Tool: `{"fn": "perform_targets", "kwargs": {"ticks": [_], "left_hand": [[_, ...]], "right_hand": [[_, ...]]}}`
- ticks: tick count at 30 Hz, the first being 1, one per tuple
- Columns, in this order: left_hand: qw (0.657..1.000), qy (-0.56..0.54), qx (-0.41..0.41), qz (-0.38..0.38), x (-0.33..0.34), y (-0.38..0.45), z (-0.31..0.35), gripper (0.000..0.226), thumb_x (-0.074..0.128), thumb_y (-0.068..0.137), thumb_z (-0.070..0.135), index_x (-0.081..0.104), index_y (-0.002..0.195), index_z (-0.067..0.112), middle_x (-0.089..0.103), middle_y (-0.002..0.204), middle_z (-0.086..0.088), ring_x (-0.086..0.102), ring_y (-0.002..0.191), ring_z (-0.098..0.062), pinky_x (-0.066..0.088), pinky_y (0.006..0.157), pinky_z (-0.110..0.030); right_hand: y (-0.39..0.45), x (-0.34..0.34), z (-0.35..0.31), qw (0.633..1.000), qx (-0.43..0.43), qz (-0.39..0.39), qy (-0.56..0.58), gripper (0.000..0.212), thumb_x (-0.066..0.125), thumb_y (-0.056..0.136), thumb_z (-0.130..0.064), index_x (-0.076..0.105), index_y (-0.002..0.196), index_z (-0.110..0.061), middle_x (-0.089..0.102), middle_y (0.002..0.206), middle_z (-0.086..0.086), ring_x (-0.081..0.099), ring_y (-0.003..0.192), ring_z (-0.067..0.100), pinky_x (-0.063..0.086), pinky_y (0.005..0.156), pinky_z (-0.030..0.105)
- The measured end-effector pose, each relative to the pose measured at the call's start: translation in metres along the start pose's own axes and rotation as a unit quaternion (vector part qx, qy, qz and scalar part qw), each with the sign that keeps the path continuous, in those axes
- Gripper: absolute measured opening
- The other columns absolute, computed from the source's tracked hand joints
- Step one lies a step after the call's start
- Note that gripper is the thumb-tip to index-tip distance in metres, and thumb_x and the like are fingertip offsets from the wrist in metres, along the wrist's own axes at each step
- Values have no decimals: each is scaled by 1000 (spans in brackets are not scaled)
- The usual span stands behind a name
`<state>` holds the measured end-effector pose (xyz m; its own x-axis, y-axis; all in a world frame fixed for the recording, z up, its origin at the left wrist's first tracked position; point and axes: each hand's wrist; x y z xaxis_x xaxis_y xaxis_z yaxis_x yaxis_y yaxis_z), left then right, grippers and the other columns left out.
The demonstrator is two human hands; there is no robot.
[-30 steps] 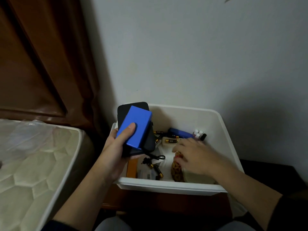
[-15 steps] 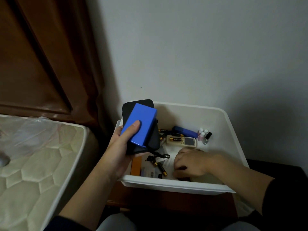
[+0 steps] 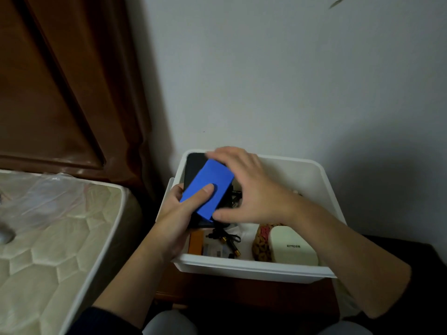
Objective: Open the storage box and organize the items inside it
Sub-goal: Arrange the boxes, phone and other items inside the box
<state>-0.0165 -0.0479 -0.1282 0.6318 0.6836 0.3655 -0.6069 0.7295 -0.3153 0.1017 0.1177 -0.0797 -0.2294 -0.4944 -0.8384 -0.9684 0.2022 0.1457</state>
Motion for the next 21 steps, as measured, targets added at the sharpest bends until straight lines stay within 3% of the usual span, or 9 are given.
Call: {"fn": "perform_targets", "kwargs": {"ticks": [2,5,8,11,16,19,21], "left_hand": [[1000,20,-2,3,1,0,-1,72,91,70,39,57,130,16,77,114,-14,78,100,-33,64,76,-44],[998,57,3,1,2,-1,-1,76,95,64,46,59,126,18,77,111,-10,78,99,-32,65,78,-46],[996,84,9,-10,3,-2,0,84,93,60,59,60,125,17,77,112,-12,78,100,-34,65,79,-48],[998,64,7,-20,5,-5,3,76,87,72,58,59,131,18,78,117,-12,77,105,-33,64,80,-48],[999,-28,24,-1,5,-6,4,57,84,79,26,62,131,17,78,120,-11,77,107,-29,65,78,-37],[998,-52,35,-1,3,-6,4,57,81,83,24,60,135,16,78,122,-8,76,111,-28,65,80,-37],[998,-60,35,-1,2,-6,4,59,81,83,24,59,136,15,77,122,-9,76,110,-28,65,80,-39]], "right_hand": [[6,-4,-11,991,-45,-57,-111,97,79,72,-52,29,155,-52,20,162,-17,18,150,17,26,121,43],[13,-11,-15,984,-54,-89,-145,88,83,73,-51,40,150,-47,31,153,-19,26,140,15,34,119,44],[16,-17,-16,975,-72,-78,-194,75,82,67,-68,50,131,-44,46,129,-21,38,119,12,47,102,36],[7,-24,-13,976,-46,-29,-209,72,73,60,-82,51,116,-44,50,112,-24,46,104,7,51,88,31],[-35,-49,19,984,88,79,-134,68,72,56,-89,52,106,-46,60,97,-26,58,85,-6,40,66,14],[-59,-74,37,972,198,129,5,61,73,57,-85,57,101,-47,67,94,-34,64,87,-16,47,55,6],[-68,-85,47,948,258,136,129,55,72,61,-81,65,101,-43,72,96,-33,72,82,-7,54,54,10]]}}
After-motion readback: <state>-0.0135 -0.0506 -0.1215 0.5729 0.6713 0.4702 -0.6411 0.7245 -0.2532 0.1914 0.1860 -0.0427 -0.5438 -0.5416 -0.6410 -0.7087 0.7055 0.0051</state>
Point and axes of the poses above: each hand's wrist, its own y-axis towards the middle knuckle, its own x-axis out of the palm, z = x × y
